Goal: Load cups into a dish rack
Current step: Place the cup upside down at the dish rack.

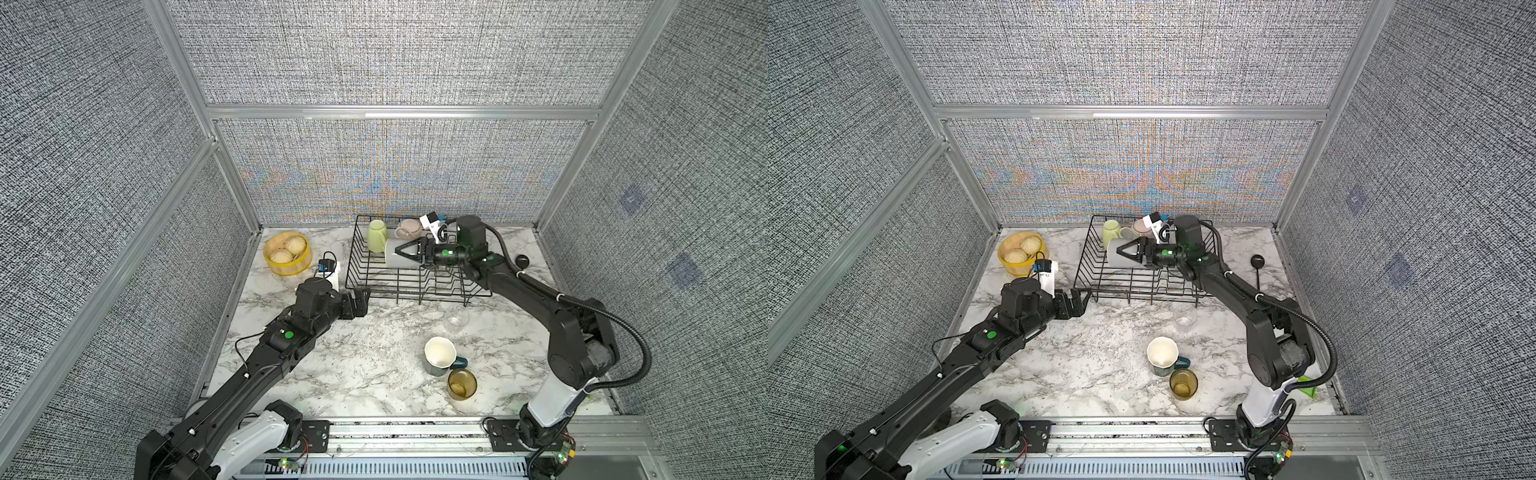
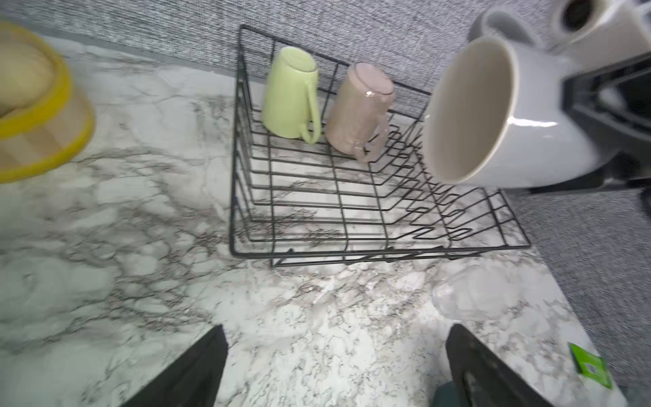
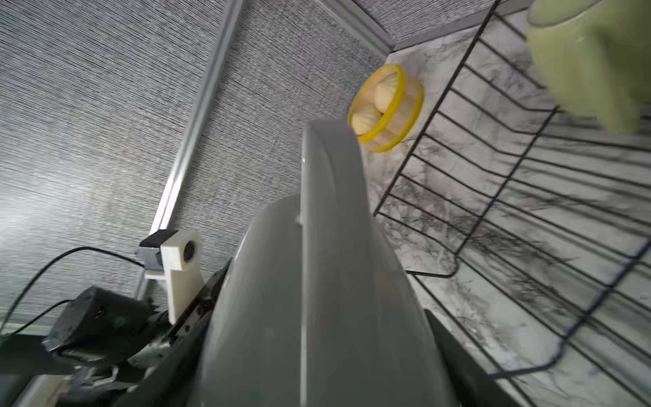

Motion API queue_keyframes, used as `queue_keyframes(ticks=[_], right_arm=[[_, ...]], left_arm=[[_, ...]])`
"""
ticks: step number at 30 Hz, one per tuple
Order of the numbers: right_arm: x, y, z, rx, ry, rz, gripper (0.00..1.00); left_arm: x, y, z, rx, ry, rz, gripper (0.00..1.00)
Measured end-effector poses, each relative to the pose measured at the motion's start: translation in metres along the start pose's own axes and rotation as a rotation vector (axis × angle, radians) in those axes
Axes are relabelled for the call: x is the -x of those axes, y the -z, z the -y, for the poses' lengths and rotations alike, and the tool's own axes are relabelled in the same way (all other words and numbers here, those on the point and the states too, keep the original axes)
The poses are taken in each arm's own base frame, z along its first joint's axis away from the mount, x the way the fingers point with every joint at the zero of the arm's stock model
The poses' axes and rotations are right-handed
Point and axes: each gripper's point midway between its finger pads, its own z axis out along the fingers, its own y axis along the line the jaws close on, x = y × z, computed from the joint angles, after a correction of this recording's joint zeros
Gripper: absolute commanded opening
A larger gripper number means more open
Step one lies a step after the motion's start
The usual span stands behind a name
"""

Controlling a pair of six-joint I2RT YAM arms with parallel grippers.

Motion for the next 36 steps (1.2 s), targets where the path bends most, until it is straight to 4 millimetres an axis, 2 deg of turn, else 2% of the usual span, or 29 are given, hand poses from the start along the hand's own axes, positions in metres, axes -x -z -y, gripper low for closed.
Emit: queue_keyframes(ticks=[5, 8, 13, 17, 20, 25, 29, 36], right_arm=[[-0.008, -0.011, 0.027, -0.248, 0.115, -0.119, 0.51], [-0.016, -0.018, 0.036, -0.359, 0.176, -0.197, 0.51], [-0.019, -0.034, 0.048, -0.506, 0.290, -0.285, 0.51], [-0.028, -0.052, 0.070, -0.610, 0.340, -0.341, 0.50], [-0.028, -0.065, 0.091, -0.675, 0.356, -0.352, 0.49], [-0.028, -0.081, 0.116, -0.739, 0.377, -0.354, 0.49], [-0.027, -0.098, 0.130, -0.739, 0.403, -0.360, 0.49], [-0.012, -0.127, 0.148, -0.728, 0.515, -0.356, 0.51]], left_arm=[[-0.018, -0.005, -0.044, 0.195, -0.021, 0.009, 0.99], [-0.028, -0.006, -0.067, 0.286, -0.029, 0.012, 0.99], [-0.040, -0.006, -0.096, 0.397, -0.032, 0.024, 1.00], [-0.054, -0.003, -0.115, 0.458, -0.023, 0.018, 1.00], [-0.058, -0.004, -0.122, 0.476, -0.012, 0.012, 1.00], [-0.054, -0.004, -0.125, 0.484, 0.002, 0.024, 1.00], [-0.051, 0.000, -0.126, 0.480, 0.010, 0.048, 1.00], [-0.052, 0.000, -0.128, 0.484, 0.013, 0.049, 1.00]])
